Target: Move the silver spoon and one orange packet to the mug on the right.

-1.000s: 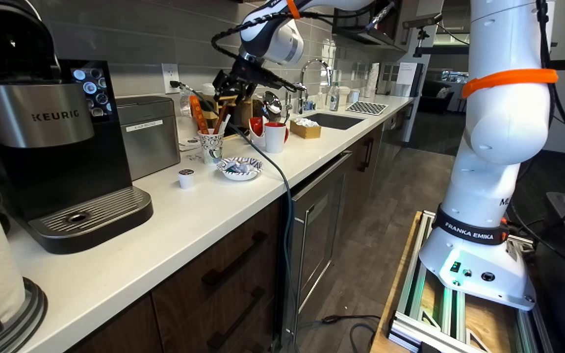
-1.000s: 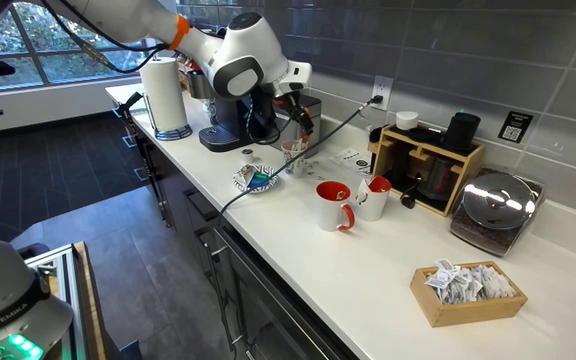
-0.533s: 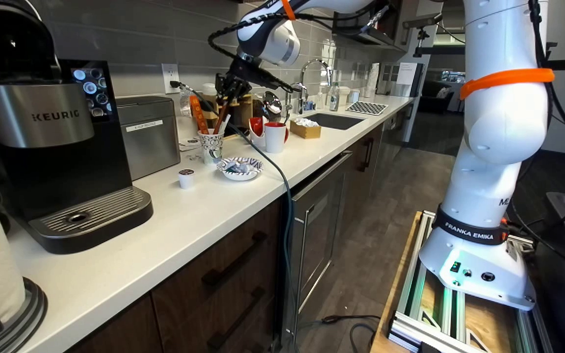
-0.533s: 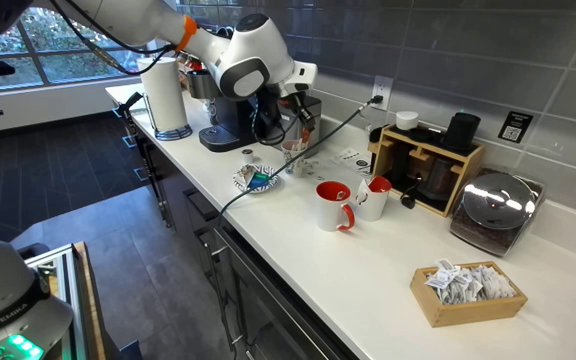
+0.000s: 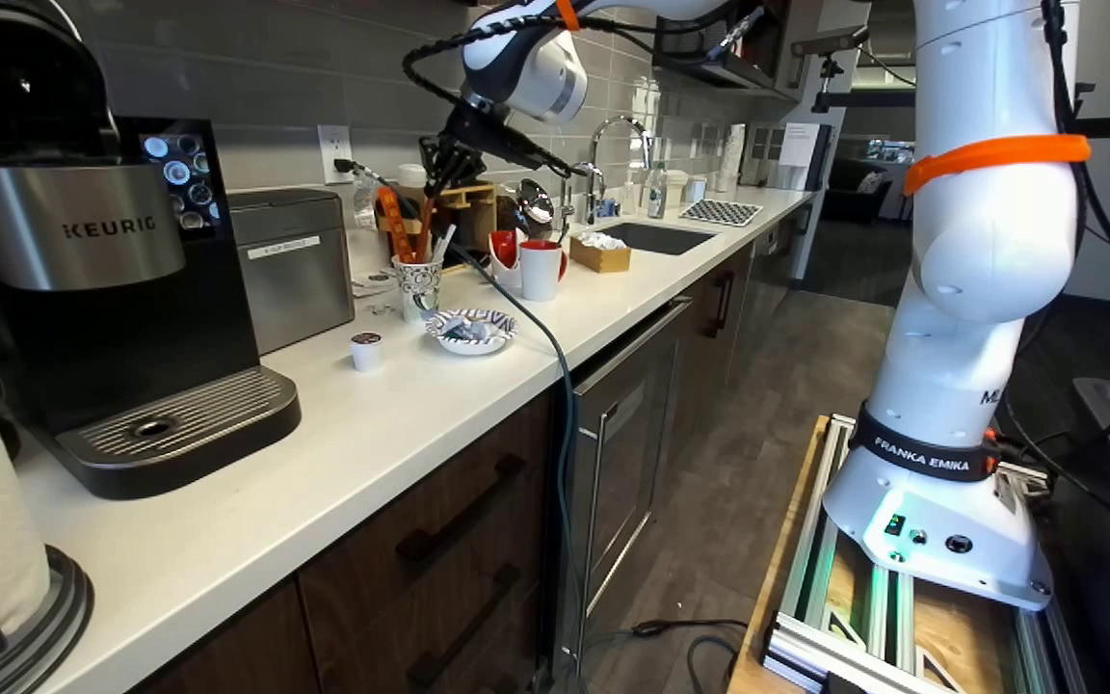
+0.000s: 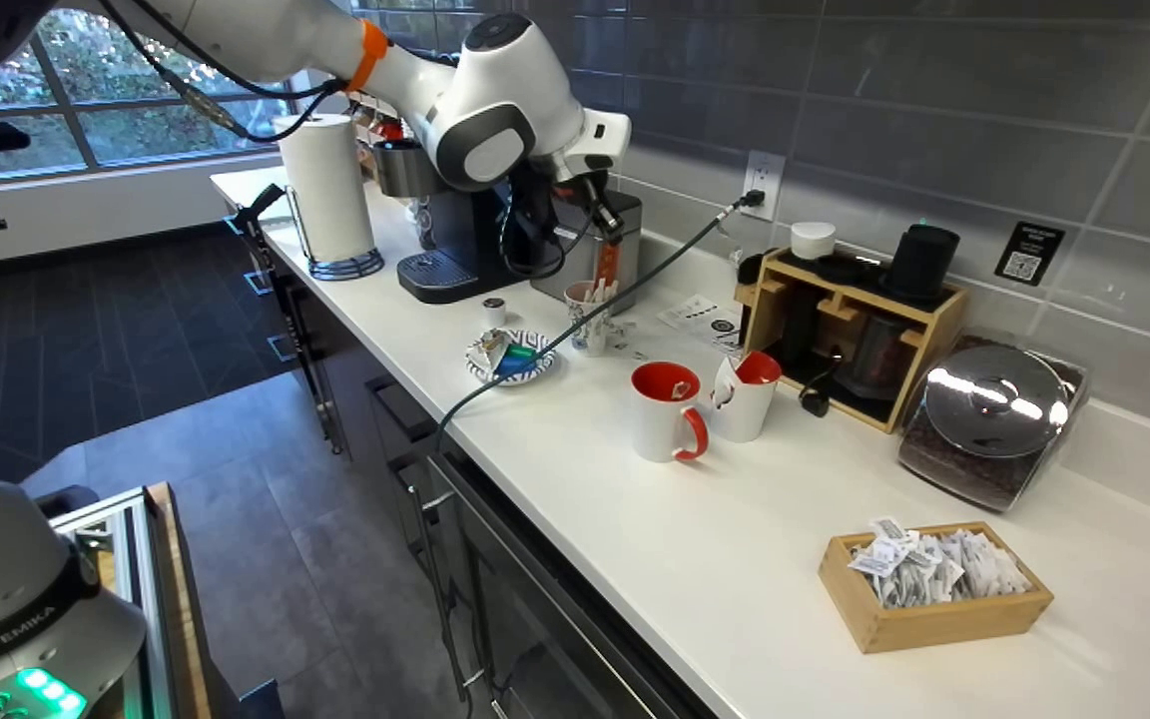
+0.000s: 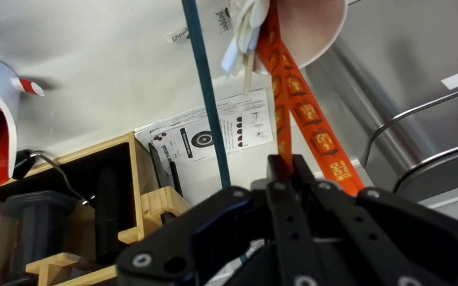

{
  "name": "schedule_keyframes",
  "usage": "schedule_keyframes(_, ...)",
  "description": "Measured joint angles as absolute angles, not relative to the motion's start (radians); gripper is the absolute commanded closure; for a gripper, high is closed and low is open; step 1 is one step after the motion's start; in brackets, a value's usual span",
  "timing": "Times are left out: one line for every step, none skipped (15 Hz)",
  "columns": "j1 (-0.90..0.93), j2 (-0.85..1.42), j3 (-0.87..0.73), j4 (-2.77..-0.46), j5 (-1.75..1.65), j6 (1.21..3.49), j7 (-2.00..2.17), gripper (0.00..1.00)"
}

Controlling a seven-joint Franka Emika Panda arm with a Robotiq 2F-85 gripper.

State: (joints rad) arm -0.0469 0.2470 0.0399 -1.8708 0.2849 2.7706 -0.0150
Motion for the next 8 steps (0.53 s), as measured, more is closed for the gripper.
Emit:
schedule_keyframes(-0.047, 0.238, 0.041, -1.87, 0.285, 2.771, -0.012, 0.98)
schedule_keyframes(-0.046, 0.225, 0.041, -1.87, 0.284, 2.771, -0.009, 0.98)
schedule_keyframes(-0.045, 0.21, 0.041, -1.871, 0.28, 2.771, -0.005, 0.98)
schedule_keyframes(-0.043, 0.192, 0.038, -1.872, 0.269, 2.768, 0.001, 0.98)
schedule_keyframes(-0.041, 0.171, 0.034, -1.874, 0.254, 2.762, 0.007, 0.98)
schedule_keyframes(-0.04, 0.149, 0.031, -1.877, 0.237, 2.75, 0.014, 0.98)
schedule_keyframes(-0.04, 0.123, 0.025, -1.883, 0.216, 2.734, 0.018, 0.98)
schedule_keyframes(-0.04, 0.095, 0.019, -1.888, 0.2, 2.707, 0.019, 0.98)
